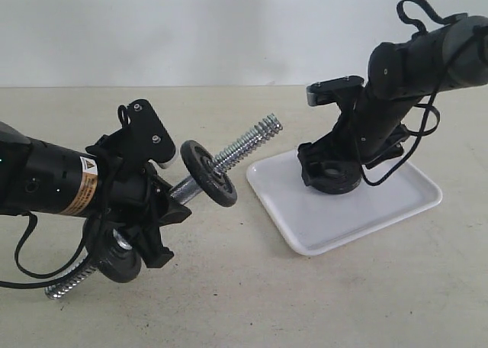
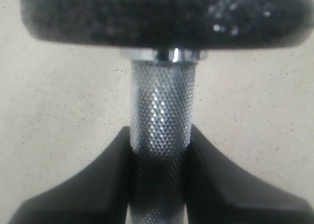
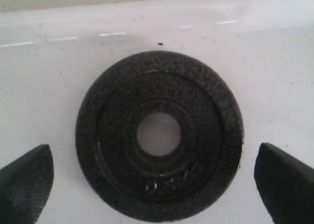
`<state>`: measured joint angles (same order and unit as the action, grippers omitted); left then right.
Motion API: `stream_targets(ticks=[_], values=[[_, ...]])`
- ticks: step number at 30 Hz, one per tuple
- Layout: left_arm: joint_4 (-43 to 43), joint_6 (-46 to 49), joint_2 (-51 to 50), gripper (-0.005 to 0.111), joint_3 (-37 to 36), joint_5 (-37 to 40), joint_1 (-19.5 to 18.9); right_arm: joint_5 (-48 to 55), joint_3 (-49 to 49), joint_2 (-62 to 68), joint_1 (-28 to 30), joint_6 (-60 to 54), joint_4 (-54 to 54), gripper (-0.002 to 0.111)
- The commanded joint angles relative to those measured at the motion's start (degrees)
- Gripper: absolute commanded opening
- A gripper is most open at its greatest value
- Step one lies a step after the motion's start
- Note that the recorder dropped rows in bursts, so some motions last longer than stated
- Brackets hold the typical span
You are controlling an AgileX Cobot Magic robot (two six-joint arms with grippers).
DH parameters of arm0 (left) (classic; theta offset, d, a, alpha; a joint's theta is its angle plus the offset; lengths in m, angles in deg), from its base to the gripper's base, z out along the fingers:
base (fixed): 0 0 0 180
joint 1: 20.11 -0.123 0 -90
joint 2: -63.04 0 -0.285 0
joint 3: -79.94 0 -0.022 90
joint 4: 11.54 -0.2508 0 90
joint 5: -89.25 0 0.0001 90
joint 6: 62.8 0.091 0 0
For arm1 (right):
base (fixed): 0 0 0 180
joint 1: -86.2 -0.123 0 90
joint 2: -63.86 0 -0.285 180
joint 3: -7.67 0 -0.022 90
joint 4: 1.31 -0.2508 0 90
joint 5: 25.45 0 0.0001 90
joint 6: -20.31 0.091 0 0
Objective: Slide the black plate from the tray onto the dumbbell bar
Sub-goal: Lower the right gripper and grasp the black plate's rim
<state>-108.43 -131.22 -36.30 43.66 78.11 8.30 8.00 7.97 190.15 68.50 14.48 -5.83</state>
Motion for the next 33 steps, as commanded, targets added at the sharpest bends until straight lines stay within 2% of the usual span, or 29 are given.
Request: stream_targets(ticks=[1, 5, 12, 24, 33], values=[[1.8, -0.3, 3.3, 0.004, 2.0, -0.8, 0.1, 9.5, 8.4, 4.1, -0.2, 1.8, 0.5, 0.105], [1.7, -0.3, 3.3, 0.004, 2.0, -0.8, 0.1, 17.8, 15.8, 7.8, -0.2, 2.1, 0.5, 0.105], [1.7, -0.3, 3.3, 0.004, 2.0, -0.8, 0.1, 17.3, 16.5, 9.9, -0.2, 1.8, 4.5, 0.105], [1.6, -0.3, 3.3, 0.004, 2.0, -1.0, 0.1, 15.0, 16.5, 10.3, -0.2, 1.9, 4.5, 0.105], [1.6, -0.3, 3.3, 0.004, 2.0, -1.0, 0.1, 18.7, 16.5, 13.9, -0.2, 2.5, 3.6, 0.105]])
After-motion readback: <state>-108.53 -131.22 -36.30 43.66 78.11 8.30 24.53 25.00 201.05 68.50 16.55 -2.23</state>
